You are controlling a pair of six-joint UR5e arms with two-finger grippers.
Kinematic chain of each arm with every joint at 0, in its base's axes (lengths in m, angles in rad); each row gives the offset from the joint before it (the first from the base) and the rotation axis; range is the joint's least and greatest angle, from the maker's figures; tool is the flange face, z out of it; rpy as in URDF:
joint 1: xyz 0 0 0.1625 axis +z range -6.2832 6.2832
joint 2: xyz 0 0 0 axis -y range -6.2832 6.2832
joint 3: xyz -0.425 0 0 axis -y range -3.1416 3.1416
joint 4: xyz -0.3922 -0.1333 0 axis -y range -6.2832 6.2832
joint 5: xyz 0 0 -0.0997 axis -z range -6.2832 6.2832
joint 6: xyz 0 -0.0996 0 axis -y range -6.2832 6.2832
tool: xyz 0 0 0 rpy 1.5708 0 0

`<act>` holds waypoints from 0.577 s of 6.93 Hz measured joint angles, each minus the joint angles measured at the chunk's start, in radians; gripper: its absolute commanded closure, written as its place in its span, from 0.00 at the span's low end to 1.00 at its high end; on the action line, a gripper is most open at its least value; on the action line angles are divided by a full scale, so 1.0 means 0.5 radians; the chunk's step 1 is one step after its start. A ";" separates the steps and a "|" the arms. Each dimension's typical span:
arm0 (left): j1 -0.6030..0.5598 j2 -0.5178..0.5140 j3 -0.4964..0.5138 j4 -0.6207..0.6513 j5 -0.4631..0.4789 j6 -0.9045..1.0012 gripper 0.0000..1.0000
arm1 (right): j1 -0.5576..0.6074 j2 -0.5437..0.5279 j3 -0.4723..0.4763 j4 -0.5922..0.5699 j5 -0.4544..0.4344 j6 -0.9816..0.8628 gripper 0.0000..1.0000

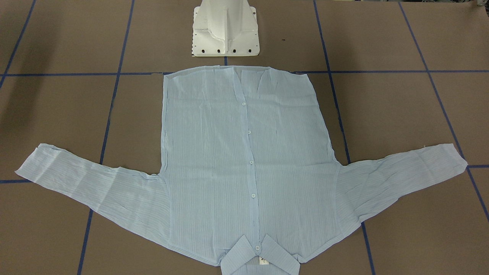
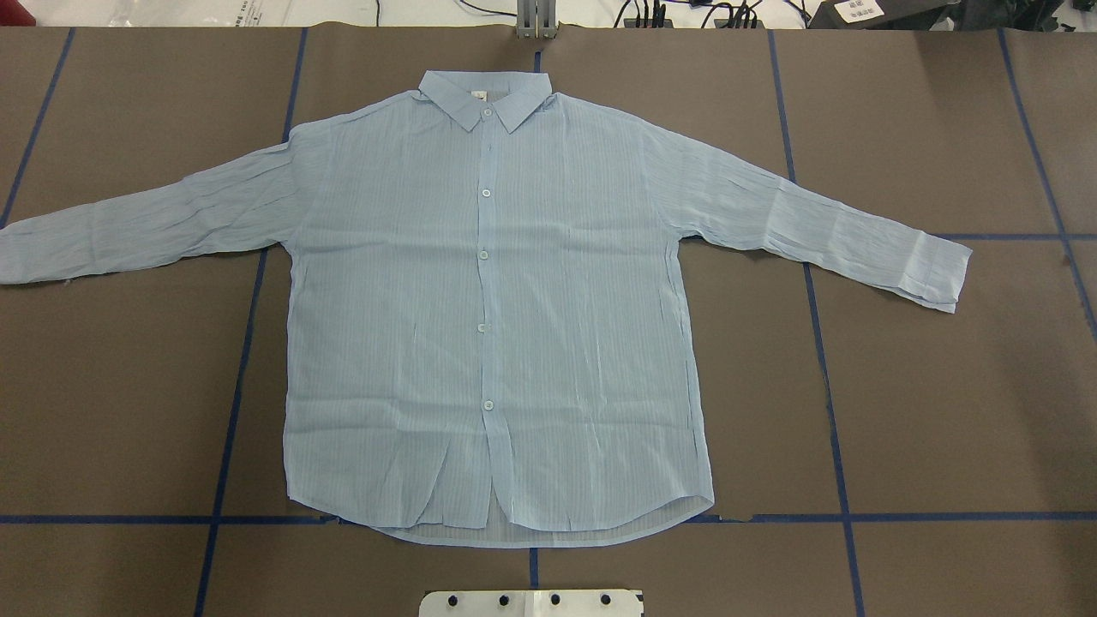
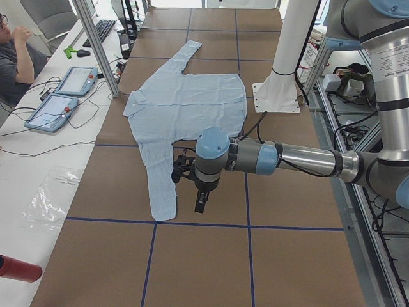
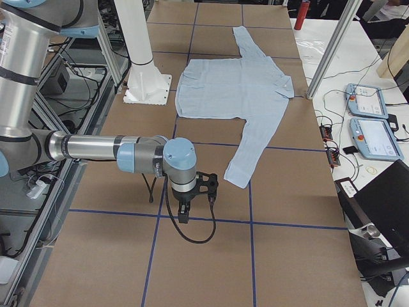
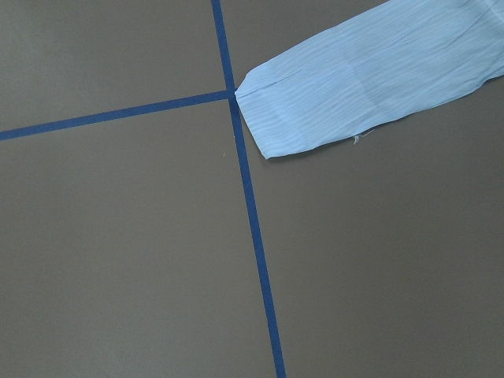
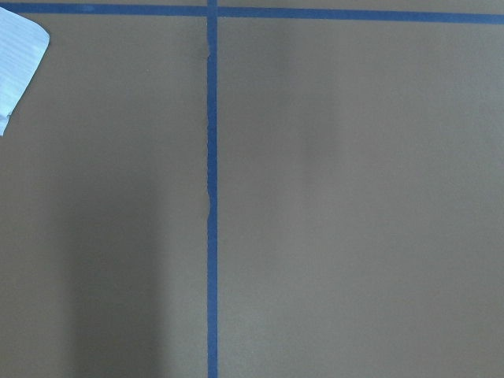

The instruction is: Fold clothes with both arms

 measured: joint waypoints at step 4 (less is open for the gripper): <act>0.001 -0.007 -0.074 -0.214 -0.006 -0.006 0.00 | 0.001 0.146 0.101 0.104 0.046 0.023 0.00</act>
